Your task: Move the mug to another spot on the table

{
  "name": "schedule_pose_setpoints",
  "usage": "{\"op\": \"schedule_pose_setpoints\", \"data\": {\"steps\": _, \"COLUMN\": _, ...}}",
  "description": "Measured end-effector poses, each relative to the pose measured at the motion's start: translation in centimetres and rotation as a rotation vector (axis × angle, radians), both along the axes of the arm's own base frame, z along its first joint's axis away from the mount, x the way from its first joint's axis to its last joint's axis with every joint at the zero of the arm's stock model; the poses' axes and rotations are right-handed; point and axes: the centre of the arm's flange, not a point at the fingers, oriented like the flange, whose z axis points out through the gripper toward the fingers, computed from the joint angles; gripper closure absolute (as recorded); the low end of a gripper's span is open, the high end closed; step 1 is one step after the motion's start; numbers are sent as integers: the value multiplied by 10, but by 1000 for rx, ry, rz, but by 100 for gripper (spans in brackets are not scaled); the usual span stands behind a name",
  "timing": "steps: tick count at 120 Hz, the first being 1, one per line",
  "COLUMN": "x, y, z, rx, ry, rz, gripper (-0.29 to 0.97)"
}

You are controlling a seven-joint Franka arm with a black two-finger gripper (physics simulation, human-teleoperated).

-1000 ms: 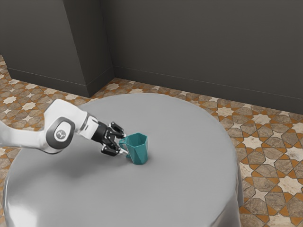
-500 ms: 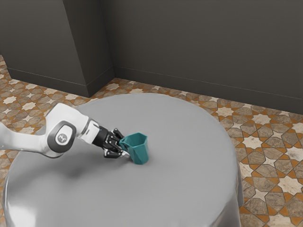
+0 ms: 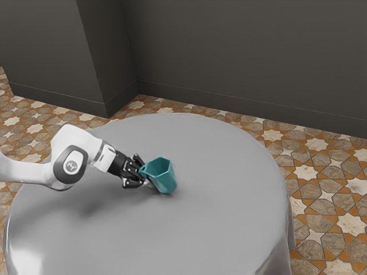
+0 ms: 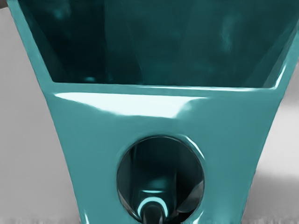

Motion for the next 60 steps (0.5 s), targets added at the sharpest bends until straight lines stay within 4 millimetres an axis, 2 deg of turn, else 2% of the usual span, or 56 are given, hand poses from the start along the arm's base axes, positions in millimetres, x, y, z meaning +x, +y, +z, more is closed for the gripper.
{"op": "schedule_pose_setpoints", "data": {"steps": 38, "x": -6, "y": 56, "z": 15, "rx": 0, "ry": -6, "rz": 91, "gripper": 69}}
{"op": "schedule_pose_setpoints", "data": {"steps": 60, "x": -15, "y": 75, "z": 13, "rx": -1, "ry": 56, "rz": 107, "gripper": 69}}
